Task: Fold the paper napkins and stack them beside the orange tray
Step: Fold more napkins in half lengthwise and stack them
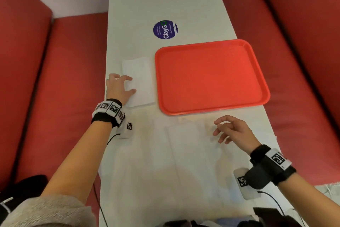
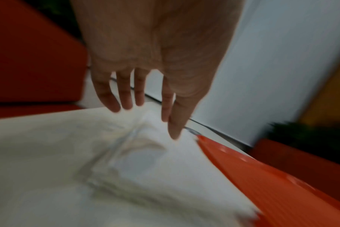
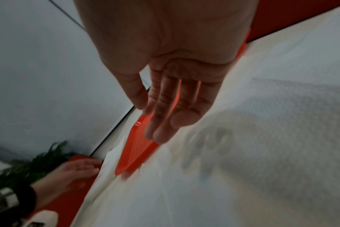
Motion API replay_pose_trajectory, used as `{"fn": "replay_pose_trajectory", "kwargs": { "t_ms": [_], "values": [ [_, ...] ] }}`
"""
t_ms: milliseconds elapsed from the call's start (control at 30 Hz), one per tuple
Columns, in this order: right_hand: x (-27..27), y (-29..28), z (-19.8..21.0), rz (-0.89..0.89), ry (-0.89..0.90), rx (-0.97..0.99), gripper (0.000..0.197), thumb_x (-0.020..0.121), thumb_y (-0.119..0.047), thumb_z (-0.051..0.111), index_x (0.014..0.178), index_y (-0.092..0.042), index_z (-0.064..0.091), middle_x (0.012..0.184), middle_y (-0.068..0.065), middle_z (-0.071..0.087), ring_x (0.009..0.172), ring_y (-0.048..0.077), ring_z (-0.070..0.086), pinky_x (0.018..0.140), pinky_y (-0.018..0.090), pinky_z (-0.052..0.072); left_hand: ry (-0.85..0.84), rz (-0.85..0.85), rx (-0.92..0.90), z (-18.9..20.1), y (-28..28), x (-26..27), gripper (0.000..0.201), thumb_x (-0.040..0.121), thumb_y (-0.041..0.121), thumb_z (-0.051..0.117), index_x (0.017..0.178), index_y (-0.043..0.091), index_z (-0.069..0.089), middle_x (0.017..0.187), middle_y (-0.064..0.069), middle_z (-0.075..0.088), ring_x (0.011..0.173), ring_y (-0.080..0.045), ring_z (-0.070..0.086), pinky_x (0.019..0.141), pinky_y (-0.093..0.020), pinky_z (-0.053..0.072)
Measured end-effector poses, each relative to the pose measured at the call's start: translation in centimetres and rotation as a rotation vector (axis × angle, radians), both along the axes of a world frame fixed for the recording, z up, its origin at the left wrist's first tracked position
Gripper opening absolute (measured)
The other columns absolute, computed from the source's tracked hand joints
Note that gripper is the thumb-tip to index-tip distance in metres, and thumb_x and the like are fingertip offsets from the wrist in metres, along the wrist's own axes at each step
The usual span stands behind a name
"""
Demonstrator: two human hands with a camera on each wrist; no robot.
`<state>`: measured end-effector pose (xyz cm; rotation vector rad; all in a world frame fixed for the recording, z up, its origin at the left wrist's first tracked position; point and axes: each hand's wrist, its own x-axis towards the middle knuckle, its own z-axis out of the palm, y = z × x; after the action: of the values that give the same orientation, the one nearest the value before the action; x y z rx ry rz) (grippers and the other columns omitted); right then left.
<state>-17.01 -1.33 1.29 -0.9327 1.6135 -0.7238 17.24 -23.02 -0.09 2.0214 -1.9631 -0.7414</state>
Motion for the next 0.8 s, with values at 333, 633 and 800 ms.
{"fn": "replay_pose_trajectory", "kwargs": {
  "t_ms": [333, 633, 800],
  "values": [
    [1.9, 4.7, -3.3, 0.305, 0.225, 0.023, 0.012, 0.081, -0.013, 0.074, 0.087, -0.022, 0.070, 0.072, -0.006, 0.064, 0.053, 0.005, 0.053, 0.059, 0.018, 0.047, 0.037, -0.278, 0.131, -2.8, 17.2, -6.5, 0.047, 0.090, 0.039, 0.065, 0.128, 0.013, 0.056, 0.118, -0.007, 0.047, 0.109, -0.022, 0.050, 0.089, -0.039, 0.049],
    [2.7, 5.4, -4.2, 0.373, 0.324, -0.012, 0.017, 0.079, -0.017, 0.076, 0.093, -0.023, 0.067, 0.076, -0.008, 0.062, 0.059, -0.003, 0.051, 0.062, 0.013, 0.043, 0.214, -0.182, 0.153, -3.6, 17.1, -7.1, 0.020, 0.088, 0.014, 0.070, 0.100, 0.006, 0.056, 0.109, -0.003, 0.032, 0.087, -0.017, 0.045, 0.084, -0.027, 0.045],
    [2.5, 5.5, -3.6, 0.326, 0.322, -0.061, 0.014, 0.082, -0.021, 0.074, 0.090, -0.029, 0.066, 0.079, -0.004, 0.065, 0.058, 0.002, 0.052, 0.060, 0.013, 0.044, 0.271, -0.255, 0.139, -2.0, 17.5, -6.5, 0.013, 0.091, 0.005, 0.062, 0.084, 0.014, 0.056, 0.096, -0.001, 0.049, 0.075, -0.015, 0.049, 0.074, -0.024, 0.039]
  ]
}}
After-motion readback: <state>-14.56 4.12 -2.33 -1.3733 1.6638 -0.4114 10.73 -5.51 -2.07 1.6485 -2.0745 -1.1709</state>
